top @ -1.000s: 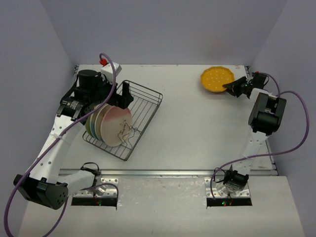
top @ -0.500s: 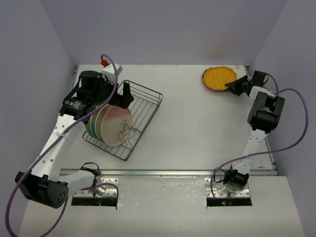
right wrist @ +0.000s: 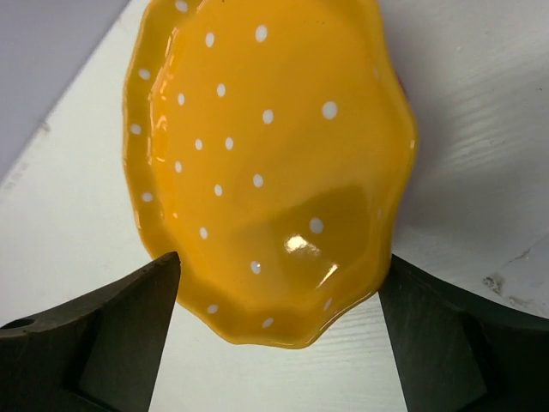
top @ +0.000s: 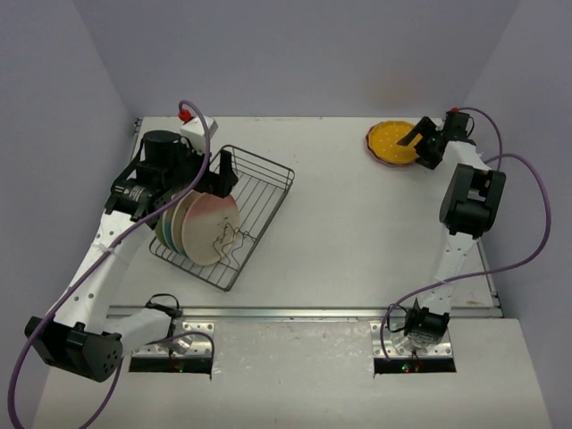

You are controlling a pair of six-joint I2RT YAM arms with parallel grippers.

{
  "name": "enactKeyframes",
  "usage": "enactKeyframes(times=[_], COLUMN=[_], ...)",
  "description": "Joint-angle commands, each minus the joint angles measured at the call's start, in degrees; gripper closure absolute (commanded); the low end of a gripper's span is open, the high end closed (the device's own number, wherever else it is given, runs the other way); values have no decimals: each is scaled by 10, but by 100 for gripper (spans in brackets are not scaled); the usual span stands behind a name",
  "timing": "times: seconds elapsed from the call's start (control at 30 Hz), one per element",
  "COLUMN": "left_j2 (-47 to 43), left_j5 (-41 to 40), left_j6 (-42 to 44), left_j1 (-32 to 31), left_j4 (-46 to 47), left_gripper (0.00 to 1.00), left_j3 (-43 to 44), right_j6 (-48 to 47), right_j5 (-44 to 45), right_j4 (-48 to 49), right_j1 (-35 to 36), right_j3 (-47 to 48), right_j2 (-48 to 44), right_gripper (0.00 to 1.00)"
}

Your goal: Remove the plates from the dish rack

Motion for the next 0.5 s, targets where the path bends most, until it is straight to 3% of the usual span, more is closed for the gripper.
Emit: enactKeyframes(times=[0.0,0.2,0.37,0.47], left_j2=[-30,-25,-26,-35], left_j5=[-42,-150,-200,-210], left_j6=[8,25,50,64], left_j1=[-1,0,-1,0], left_j4=[0,-34,-60,-73], left_gripper=[0,0,1,6], left_j3=[6,12,7,-7], right_j6=[-147,-172,-212,-252], right_j5=[125,152,184,198], right_j4=[-63,-118,-114,-104], right_j1=[54,72,73,73], right_j3=[60,121,88,50], right_j2=[-48,-9,-44,-81], right_gripper=[2,1,1,1])
